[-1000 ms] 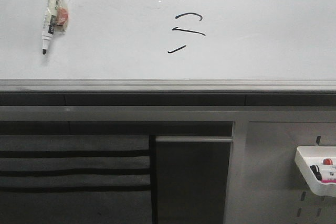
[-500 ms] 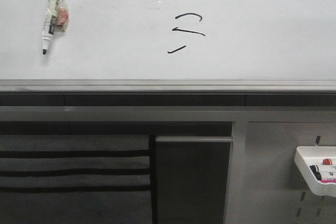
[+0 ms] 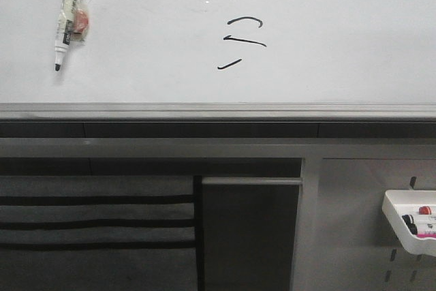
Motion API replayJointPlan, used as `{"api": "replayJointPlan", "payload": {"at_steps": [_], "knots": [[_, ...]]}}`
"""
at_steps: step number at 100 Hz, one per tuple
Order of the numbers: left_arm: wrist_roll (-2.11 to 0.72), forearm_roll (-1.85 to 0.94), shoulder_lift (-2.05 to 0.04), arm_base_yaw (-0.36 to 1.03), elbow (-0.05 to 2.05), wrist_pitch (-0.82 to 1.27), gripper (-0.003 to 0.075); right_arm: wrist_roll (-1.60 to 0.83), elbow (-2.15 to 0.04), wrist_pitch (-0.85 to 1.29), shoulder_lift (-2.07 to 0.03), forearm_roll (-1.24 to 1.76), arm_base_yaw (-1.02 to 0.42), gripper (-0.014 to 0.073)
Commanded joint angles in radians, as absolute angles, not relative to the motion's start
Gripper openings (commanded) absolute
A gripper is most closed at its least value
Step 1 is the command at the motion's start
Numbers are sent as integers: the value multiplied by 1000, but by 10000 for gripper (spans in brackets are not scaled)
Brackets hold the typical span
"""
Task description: Write number 3 on whiteboard
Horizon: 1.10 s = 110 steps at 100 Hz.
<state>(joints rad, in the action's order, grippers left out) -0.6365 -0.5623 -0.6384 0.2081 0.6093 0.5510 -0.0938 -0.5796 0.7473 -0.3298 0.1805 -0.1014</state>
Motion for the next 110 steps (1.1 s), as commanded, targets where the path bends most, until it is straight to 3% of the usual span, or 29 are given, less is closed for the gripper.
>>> {"api": "replayJointPlan", "payload": {"at_steps": [1, 25, 51, 85, 110], "knots": [[-623, -596, -626, 209, 637, 486, -18, -93, -603, 670, -335, 189, -95, -74], [-635, -544, -435, 189, 505, 335, -18, -93, -603, 670, -335, 189, -95, -74], [-635, -530, -172, 109, 170, 0, -18, -93, -603, 670, -335, 189, -95, -74], [-627, -555, 38, 69, -7, -22, -18, -93, -603, 670, -335, 189, -95, -74], [-627, -570, 37, 104, -9, -29, -18, -93, -603, 673, -335, 189, -95, -74]]}}
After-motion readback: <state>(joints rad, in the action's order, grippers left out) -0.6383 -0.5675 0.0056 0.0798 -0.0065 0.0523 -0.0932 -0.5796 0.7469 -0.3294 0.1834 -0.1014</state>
